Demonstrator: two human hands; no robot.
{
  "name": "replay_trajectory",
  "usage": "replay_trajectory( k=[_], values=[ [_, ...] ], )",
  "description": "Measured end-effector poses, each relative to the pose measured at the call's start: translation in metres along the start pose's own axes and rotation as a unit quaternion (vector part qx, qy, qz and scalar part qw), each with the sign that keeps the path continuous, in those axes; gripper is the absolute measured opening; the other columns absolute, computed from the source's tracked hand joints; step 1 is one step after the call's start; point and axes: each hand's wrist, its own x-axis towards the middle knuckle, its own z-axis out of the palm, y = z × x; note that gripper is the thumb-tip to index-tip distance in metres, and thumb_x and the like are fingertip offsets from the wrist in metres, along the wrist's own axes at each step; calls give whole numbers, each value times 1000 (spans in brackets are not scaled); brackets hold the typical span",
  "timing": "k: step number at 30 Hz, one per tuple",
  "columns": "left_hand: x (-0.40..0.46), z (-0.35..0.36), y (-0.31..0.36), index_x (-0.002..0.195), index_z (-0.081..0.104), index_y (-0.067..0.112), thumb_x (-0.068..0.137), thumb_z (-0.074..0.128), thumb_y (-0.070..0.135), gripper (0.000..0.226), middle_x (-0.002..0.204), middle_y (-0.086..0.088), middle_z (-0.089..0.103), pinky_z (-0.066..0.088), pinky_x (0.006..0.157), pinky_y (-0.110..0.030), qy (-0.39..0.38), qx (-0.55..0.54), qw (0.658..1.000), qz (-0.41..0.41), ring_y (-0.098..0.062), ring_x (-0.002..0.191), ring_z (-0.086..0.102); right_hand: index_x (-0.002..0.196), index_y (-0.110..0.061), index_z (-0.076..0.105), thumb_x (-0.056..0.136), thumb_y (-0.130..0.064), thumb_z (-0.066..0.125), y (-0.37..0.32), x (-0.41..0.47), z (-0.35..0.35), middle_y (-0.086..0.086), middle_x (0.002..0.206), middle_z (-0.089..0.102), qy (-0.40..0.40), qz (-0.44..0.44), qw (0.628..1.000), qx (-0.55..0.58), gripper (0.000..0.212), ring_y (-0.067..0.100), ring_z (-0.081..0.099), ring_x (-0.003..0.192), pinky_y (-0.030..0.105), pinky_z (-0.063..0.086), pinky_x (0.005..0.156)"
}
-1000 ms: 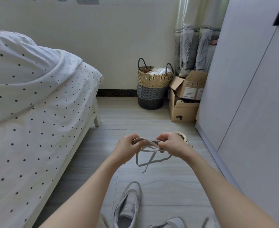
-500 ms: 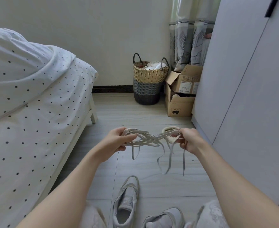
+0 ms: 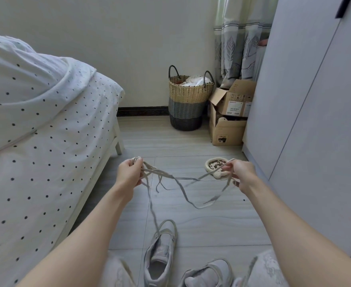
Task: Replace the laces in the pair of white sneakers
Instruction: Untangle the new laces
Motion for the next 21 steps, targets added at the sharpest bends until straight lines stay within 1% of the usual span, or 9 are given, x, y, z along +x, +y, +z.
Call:
replay_trajectory(
  k=[4,6,9,11,13,15,17,19,21],
  values=[
    [-3,2,-3,88,55,7,94,49,22,18,76,-6,54,42,57,-26,-30,87,995,44,-15,62,49,94,-4,57,90,-1,37,2,1,-1,13,93,69,-27,17,999,30,21,16,62,73,28,41,58],
    [-3,1,-5,88,56,5,93,50,21,18,76,-6,57,42,57,-26,-37,104,993,47,-15,61,51,81,-6,52,92,-2,30,-3,2,-1,12,79,65,-73,51,981,171,25,19,60,66,32,48,63],
    [1,-4,-4,84,56,7,93,51,19,16,73,-4,58,40,55,-24,5,52,998,22,-14,59,51,78,-8,46,88,1,27,-6,10,-6,4,49,44,-67,57,958,272,24,13,42,38,21,42,41],
    [5,-9,-5,80,55,10,94,50,20,18,74,-4,57,39,55,-24,29,37,999,8,-14,59,50,83,-6,55,86,-3,35,-2,16,-9,2,51,42,-33,-18,997,67,20,12,35,39,21,30,40],
    [5,-12,-8,80,56,10,95,50,19,18,76,-4,57,38,54,-24,20,59,998,10,-14,59,49,89,-5,64,87,-12,44,5,15,-8,6,68,58,-35,-119,973,-194,22,18,48,58,27,34,53],
    [3,-12,-7,81,58,10,95,50,20,19,76,-4,57,37,54,-24,2,61,998,28,-14,59,48,94,-10,66,90,-26,43,11,10,-3,9,96,67,-87,-188,885,-416,29,23,55,86,32,38,73],
    [1,-10,-3,83,60,9,95,50,20,19,75,-4,56,37,55,-23,6,43,998,45,-13,60,47,100,-22,65,91,-48,39,14,3,3,4,111,63,-120,-228,732,-631,38,23,50,106,35,35,90],
    [1,-9,2,86,61,9,95,50,21,19,75,-3,56,37,55,-23,22,33,998,56,-14,61,46,109,-25,66,87,-61,43,16,-2,7,-1,105,67,-189,-190,674,-688,47,16,51,103,33,35,91],
    [0,-10,3,84,62,10,95,51,21,19,74,-2,56,35,54,-23,22,34,997,58,-14,60,44,109,-13,68,91,-46,50,18,-3,7,-1,80,69,-264,-99,722,-632,42,11,54,75,26,42,75]
  ],
)
